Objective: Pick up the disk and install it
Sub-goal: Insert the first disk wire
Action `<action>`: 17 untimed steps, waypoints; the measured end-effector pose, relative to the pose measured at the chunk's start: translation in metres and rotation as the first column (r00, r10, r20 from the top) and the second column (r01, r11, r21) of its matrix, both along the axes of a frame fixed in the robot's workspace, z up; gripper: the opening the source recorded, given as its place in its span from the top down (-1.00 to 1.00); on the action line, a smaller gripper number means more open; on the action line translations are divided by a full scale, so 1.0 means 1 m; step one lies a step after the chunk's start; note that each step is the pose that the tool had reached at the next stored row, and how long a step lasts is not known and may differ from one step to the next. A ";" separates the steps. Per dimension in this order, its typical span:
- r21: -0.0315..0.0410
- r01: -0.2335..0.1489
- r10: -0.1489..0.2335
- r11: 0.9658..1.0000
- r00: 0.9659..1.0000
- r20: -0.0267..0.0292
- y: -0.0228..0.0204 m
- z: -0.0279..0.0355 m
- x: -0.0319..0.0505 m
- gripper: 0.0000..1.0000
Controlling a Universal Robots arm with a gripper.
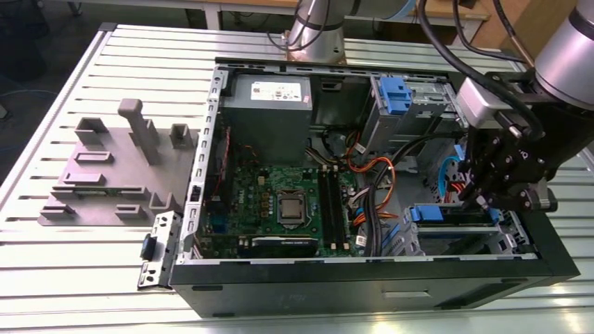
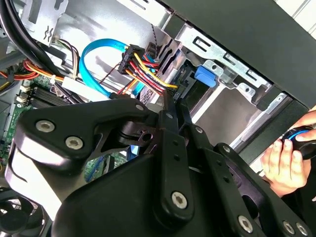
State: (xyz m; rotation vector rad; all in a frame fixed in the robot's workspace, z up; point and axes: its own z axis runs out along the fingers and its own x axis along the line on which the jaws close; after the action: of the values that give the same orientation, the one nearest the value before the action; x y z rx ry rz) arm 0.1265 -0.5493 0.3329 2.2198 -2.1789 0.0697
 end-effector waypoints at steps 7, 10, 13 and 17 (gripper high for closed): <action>0.000 0.013 -0.013 1.000 1.000 0.000 -0.0016 -0.0011 -0.0001 0.65; 0.001 0.013 -0.013 1.000 1.000 0.000 -0.0017 -0.0013 -0.0001 0.65; 0.002 0.014 -0.014 1.000 1.000 0.000 -0.0017 0.0001 -0.0001 0.65; 0.001 0.014 -0.014 1.000 1.000 0.000 -0.0017 0.0027 -0.0001 0.65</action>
State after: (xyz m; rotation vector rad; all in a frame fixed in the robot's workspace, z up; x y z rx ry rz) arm 0.1264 -0.5510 0.3356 2.2055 -2.1945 0.0678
